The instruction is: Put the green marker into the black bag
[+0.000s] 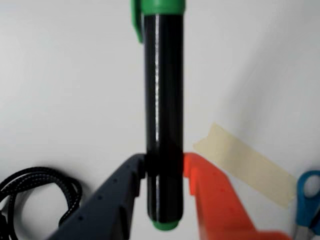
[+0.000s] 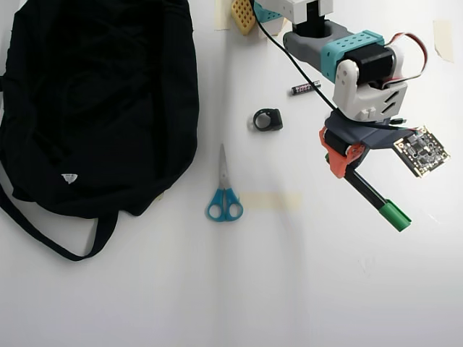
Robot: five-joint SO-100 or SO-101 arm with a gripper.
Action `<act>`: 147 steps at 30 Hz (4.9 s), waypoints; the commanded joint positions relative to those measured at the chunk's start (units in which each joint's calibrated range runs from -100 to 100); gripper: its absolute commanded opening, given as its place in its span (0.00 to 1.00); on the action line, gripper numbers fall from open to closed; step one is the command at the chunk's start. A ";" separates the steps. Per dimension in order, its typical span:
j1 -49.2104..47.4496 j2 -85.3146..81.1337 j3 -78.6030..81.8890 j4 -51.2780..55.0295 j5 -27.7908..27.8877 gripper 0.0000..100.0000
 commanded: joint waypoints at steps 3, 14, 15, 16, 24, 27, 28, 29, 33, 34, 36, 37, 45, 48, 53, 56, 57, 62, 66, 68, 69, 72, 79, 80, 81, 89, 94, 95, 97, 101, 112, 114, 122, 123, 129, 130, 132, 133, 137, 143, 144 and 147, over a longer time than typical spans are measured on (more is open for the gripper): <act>0.80 -0.89 -1.70 0.17 0.05 0.02; 2.97 -7.28 9.27 -0.61 0.58 0.02; 2.97 -8.44 10.43 -1.38 0.58 0.02; 2.97 -9.85 11.51 -1.98 0.58 0.02; 2.97 -20.15 22.47 -4.05 0.16 0.02; 3.57 -23.55 27.23 -4.05 0.16 0.02; 3.87 -24.71 28.85 -4.05 0.16 0.02; 4.09 -25.95 30.29 -4.05 0.16 0.02; 4.77 -30.85 36.22 -4.05 0.16 0.02; 4.99 -31.93 37.75 -4.05 0.16 0.02; 5.59 -34.09 40.71 -4.14 0.16 0.02; 6.04 -35.08 42.06 -4.14 0.16 0.02; 8.58 -39.90 51.13 -9.31 0.11 0.02; 10.08 -40.56 54.28 -12.23 0.11 0.02; 13.29 -40.48 55.27 -14.73 0.05 0.02; 14.86 -40.56 55.27 -14.73 -0.84 0.02; 15.09 -40.56 55.27 -14.73 -1.73 0.02; 15.69 -40.73 55.27 -14.73 -4.25 0.02; 17.41 -40.81 55.27 -14.73 -4.98 0.02; 18.16 -40.81 55.27 -14.73 -4.98 0.02; 18.53 -40.81 55.27 -14.73 -4.98 0.02; 19.35 -40.81 55.27 -14.73 -4.98 0.02; 22.34 -42.05 55.90 -14.73 -4.98 0.02; 23.02 -42.39 56.35 -14.73 -4.93 0.02; 23.54 -42.63 56.79 -14.73 -4.67 0.02; 27.21 -43.30 58.05 -14.73 -4.88 0.02; 30.80 -45.04 58.14 -14.73 -4.93 0.02; 31.69 -45.29 58.14 -14.73 -4.93 0.02; 33.34 -45.46 58.14 -14.73 -4.88 0.02; 36.41 -45.46 58.14 -14.47 -4.98 0.02; 47.25 -45.54 58.05 -13.96 -4.77 0.02; 48.97 -45.54 58.05 -13.61 -4.82 0.02; 57.42 -45.46 57.51 -12.66 -4.98 0.02; 58.84 -45.46 57.33 -12.66 -4.98 0.02; 70.44 -44.38 56.79 -12.75 -2.78 0.02; 71.19 -44.21 56.79 -13.70 -2.73 0.02; 71.78 -44.05 58.14 -14.39 -2.73 0.02; 72.08 -44.05 60.66 -15.33 -2.73 0.02; 71.63 -44.13 67.67 -23.95 -2.88 0.02; 71.71 -44.29 67.67 -23.60 -3.30 0.21; 71.71 -44.29 67.67 -23.60 -3.30 0.23; 71.56 -45.21 67.58 -23.86 -3.30 0.23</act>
